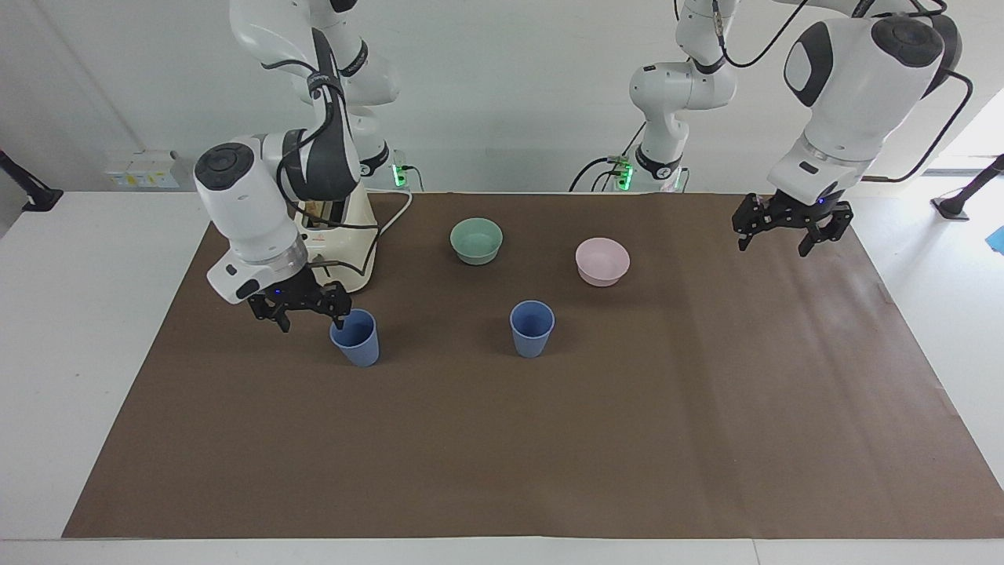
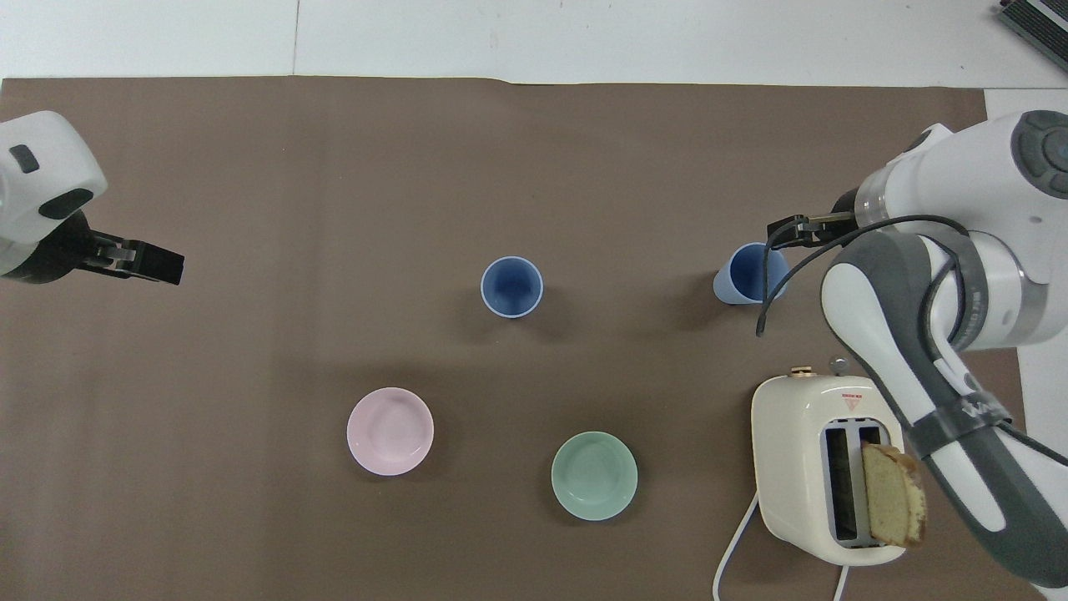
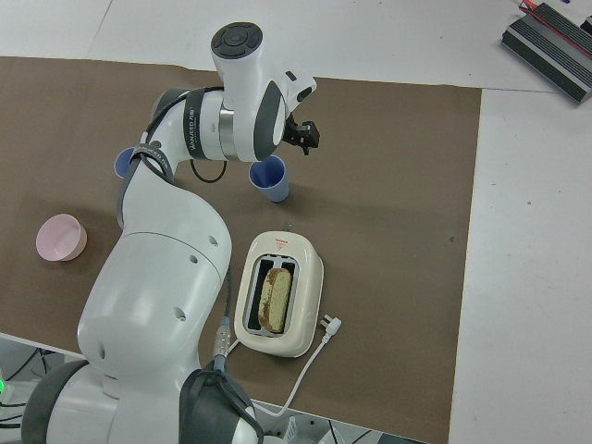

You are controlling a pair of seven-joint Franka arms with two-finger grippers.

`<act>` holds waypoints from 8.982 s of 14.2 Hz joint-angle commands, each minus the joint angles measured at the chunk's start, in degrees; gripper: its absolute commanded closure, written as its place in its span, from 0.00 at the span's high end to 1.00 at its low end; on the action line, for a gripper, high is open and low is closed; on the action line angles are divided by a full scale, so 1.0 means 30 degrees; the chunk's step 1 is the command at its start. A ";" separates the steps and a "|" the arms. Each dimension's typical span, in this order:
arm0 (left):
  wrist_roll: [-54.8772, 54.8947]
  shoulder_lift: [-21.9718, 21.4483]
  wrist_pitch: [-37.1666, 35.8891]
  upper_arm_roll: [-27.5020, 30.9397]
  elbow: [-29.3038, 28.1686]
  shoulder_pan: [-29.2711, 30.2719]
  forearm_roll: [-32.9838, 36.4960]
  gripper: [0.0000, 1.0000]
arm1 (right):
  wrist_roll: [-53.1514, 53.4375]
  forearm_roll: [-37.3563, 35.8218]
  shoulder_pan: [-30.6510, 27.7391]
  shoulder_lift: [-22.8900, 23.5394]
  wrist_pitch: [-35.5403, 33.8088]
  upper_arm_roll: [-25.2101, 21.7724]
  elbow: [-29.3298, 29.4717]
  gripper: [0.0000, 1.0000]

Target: Stack blue cups with both arms

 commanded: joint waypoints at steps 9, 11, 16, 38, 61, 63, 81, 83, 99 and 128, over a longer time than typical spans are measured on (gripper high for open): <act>0.0002 -0.1478 -0.3247 0.0420 0.1861 0.0144 -0.0779 1.00 | 0.0032 0.0170 0.0121 0.0080 0.0338 -0.0036 -0.1923 1.00; 0.0001 -0.1510 -0.3277 0.0392 0.1800 0.0056 -0.0779 1.00 | -0.0026 0.0141 0.0150 0.0373 0.0542 -0.0036 -0.1983 1.00; -0.0580 -0.1510 -0.3395 0.0480 0.2093 0.0173 -0.1423 1.00 | -0.0084 0.0141 0.0560 0.1047 0.1800 -0.0036 -0.2100 0.14; -0.1639 -0.2155 -0.3423 0.0392 0.1271 -0.0032 -0.1423 1.00 | 0.9258 -0.0094 0.3515 0.1719 -0.3529 0.4358 0.7124 0.00; -0.1639 -0.2155 -0.3482 0.0422 0.1272 0.0408 -0.1394 1.00 | 1.0608 -0.0561 0.5482 0.4446 -0.1624 0.4416 0.6924 0.00; -0.1639 -0.2155 -0.3482 0.0422 0.1243 0.0408 -0.1394 1.00 | 1.0608 -0.0680 0.5482 0.4446 -0.1653 0.4417 0.6718 0.00; -0.1639 -0.2155 -0.3482 0.0422 0.1243 0.0408 -0.1394 1.00 | 1.0989 -0.0943 0.5512 0.4417 -0.1595 0.4446 0.5986 1.00; -0.1639 -0.2155 -0.3482 0.0422 0.1243 0.0408 -0.1394 1.00 | 1.0960 -0.0943 0.5511 0.4417 -0.1595 0.4446 0.5986 1.00; -0.1639 -0.2155 -0.3482 0.0422 0.1272 0.0408 -0.1394 1.00 | 0.9585 -0.1266 0.2059 0.0201 -0.5605 0.4182 0.6249 1.00; -0.1639 -0.2155 -0.3482 0.0422 0.1272 0.0408 -0.1394 1.00 | 0.2054 -0.0650 -0.1813 -0.5017 -1.1293 -0.0212 0.6748 1.00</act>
